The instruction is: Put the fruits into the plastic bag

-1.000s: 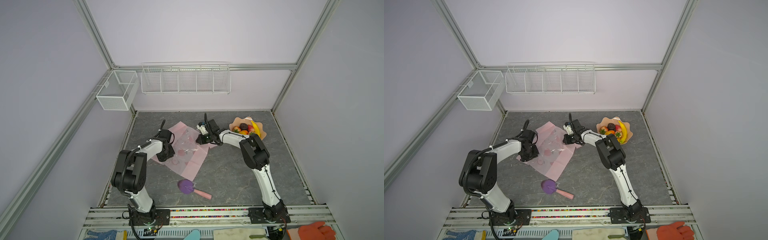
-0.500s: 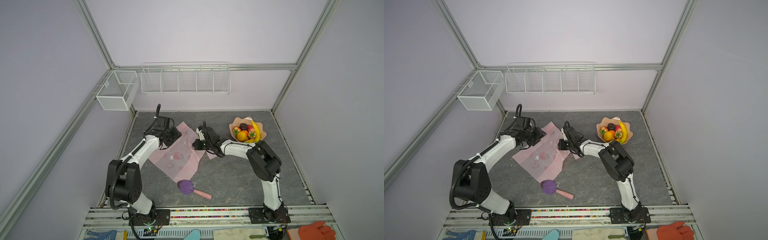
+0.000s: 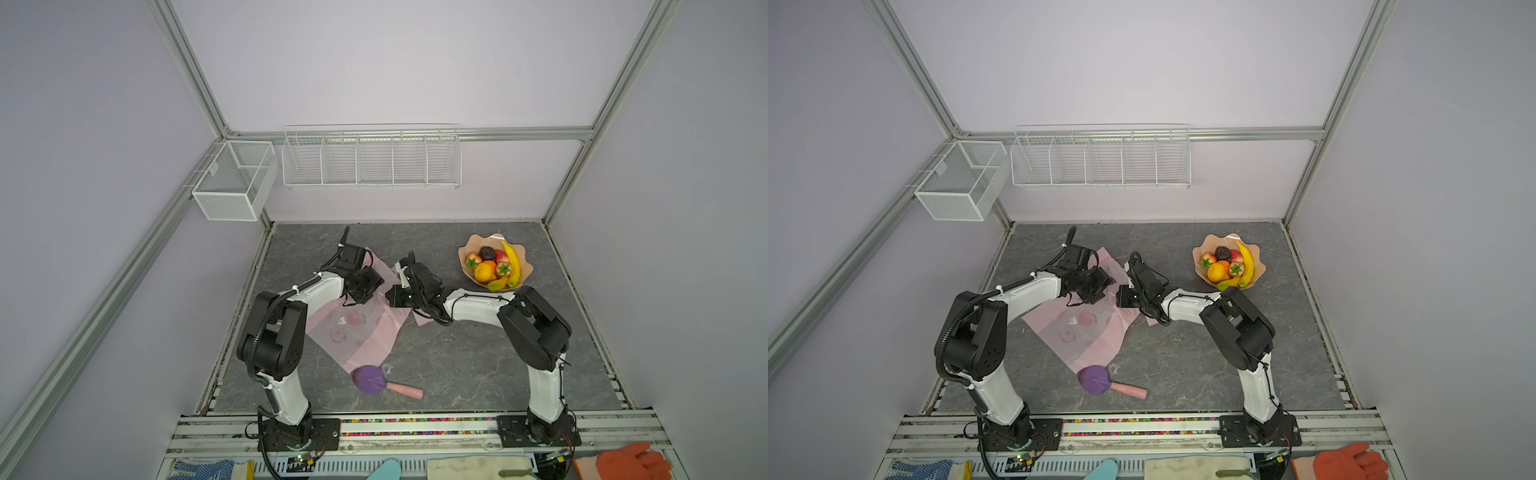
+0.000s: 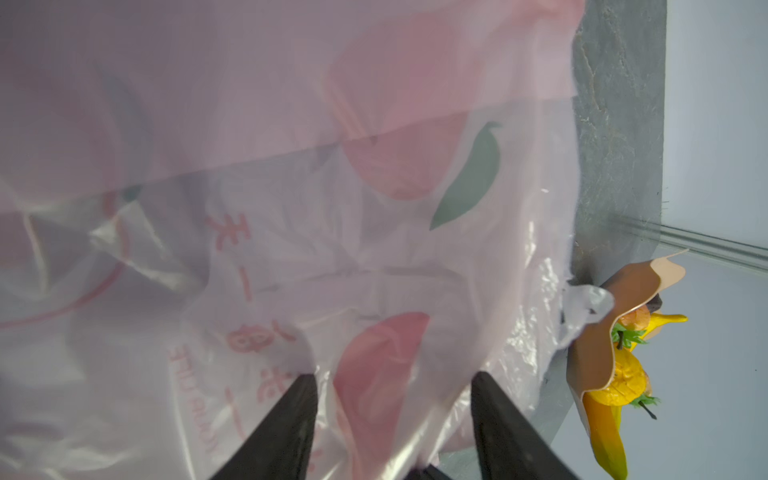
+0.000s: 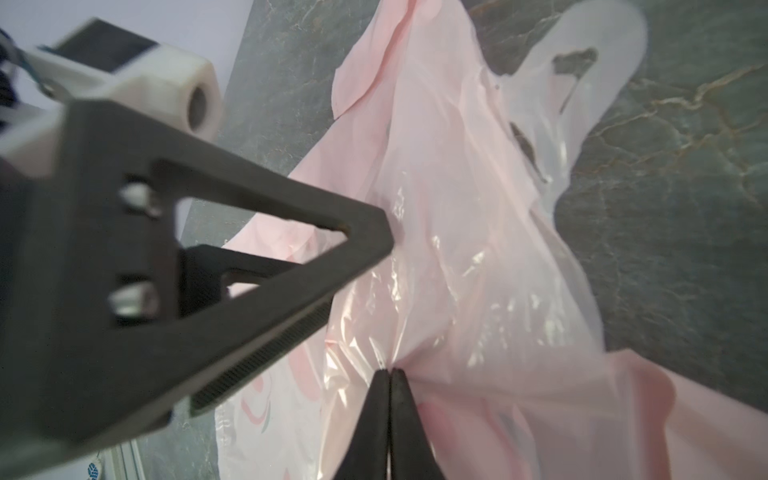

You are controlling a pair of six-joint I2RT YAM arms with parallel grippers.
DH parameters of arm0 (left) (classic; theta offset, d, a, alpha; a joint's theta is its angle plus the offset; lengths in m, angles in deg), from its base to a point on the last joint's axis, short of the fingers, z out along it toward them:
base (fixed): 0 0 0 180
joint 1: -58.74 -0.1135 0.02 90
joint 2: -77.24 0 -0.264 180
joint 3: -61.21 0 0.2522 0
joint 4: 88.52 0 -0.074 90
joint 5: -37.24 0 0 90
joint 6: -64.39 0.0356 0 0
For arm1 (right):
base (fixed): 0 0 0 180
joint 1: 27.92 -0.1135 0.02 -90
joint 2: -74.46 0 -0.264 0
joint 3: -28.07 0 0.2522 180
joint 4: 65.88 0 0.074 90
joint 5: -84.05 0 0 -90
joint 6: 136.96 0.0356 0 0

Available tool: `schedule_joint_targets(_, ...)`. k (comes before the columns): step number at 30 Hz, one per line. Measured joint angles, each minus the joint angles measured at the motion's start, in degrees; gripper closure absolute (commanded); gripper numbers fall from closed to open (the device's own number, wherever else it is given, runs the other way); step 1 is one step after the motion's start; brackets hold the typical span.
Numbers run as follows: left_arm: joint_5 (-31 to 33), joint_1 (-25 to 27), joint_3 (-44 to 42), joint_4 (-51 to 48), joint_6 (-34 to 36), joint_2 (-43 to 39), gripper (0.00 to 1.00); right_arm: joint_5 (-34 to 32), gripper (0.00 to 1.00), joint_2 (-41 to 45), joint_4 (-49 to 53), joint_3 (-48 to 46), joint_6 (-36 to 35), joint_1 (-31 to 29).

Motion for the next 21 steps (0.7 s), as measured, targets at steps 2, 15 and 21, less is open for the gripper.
schedule_joint_targets(2,-0.24,0.39,-1.4,2.21,-1.68,0.39,0.43,0.02,0.93,0.28,-0.52,0.0,0.02,-0.09)
schedule_joint_targets(15,-3.41,0.87,-5.73,13.18,-3.06,1.03,1.0,3.72,0.69,2.6,0.74,-0.28,-0.07,-0.04)
schedule_joint_targets(21,-9.18,0.2,-6.43,18.25,6.84,-5.86,1.0,10.4,0.26,10.03,4.94,0.96,-1.68,1.57)
